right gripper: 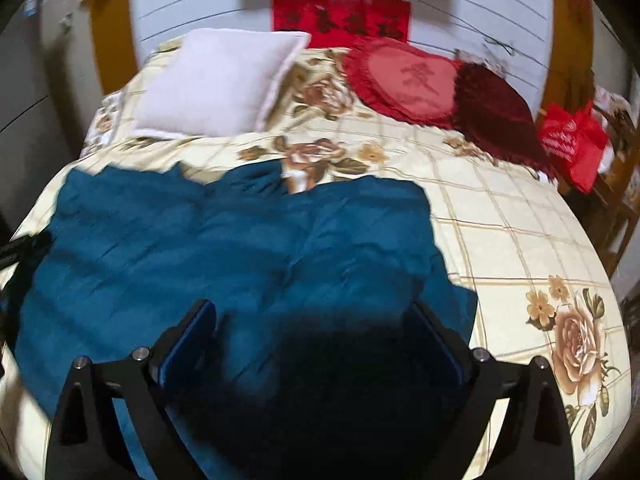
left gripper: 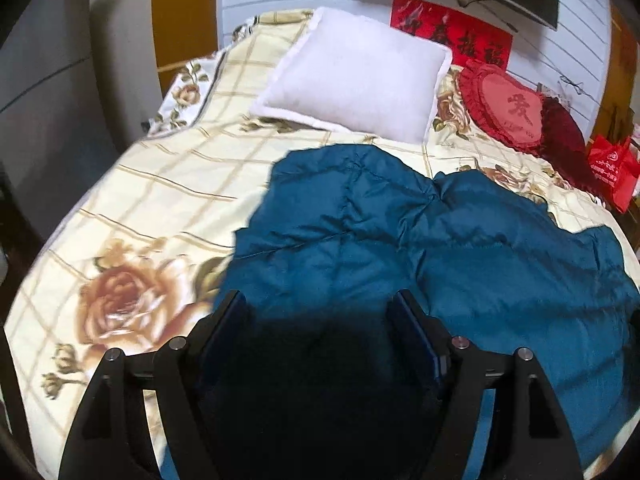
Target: Fold large clothes
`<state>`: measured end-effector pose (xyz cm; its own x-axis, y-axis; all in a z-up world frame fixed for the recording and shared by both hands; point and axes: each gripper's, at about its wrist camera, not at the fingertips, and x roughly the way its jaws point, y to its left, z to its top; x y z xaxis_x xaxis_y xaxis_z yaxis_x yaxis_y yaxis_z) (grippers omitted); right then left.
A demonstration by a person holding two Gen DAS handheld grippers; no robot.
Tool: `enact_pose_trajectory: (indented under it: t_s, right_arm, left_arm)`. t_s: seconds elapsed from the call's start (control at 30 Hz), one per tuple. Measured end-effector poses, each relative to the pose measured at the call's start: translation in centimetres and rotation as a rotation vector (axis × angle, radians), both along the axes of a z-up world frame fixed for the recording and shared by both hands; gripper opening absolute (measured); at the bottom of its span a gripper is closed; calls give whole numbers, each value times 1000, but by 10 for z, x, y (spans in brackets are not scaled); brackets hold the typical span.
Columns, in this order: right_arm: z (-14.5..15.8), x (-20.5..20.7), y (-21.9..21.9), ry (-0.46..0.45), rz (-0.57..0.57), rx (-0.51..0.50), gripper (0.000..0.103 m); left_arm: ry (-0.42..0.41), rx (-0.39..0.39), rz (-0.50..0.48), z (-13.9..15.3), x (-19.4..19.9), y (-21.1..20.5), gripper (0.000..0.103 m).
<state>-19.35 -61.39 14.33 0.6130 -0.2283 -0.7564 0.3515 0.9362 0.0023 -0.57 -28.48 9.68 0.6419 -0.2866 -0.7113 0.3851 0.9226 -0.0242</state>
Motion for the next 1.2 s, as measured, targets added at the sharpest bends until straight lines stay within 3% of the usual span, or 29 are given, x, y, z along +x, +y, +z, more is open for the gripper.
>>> enact_pose_trajectory:
  t_s: [0.27, 0.37, 0.43, 0.6, 0.83, 0.97, 1.07, 1.13, 1.2]
  right_arm:
    - [-17, -13, 12, 21, -24, -11, 98]
    - [-40, -11, 2, 41, -69, 31, 98]
    - [-45, -10, 5, 32, -78, 11, 101]
    - [-25, -22, 10, 66, -77, 51, 99]
    - [0, -95, 18, -8, -87, 48, 99]
    - [-33, -116, 1, 57, -163, 52, 99]
    - [-58, -128, -17, 2, -201, 178, 97]
    - [-57, -129, -20, -4, -190, 192, 97]
    - [-40, -130, -18, -22, -169, 127, 96]
  left_arm:
    - [1, 20, 16, -12, -31, 53, 73]
    - [104, -35, 47, -34, -26, 74, 74]
    - [153, -118, 58, -48, -25, 87, 75]
    - [219, -172, 93, -47, -30, 100, 77]
    - [250, -198, 119, -36, -58, 124, 76]
    - [266, -198, 152, -52, -61, 126, 76]
    - [252, -198, 161, -57, -62, 122, 76]
    - [229, -177, 156, -54, -63, 119, 76]
    - [197, -143, 144, -50, -66, 114, 76]
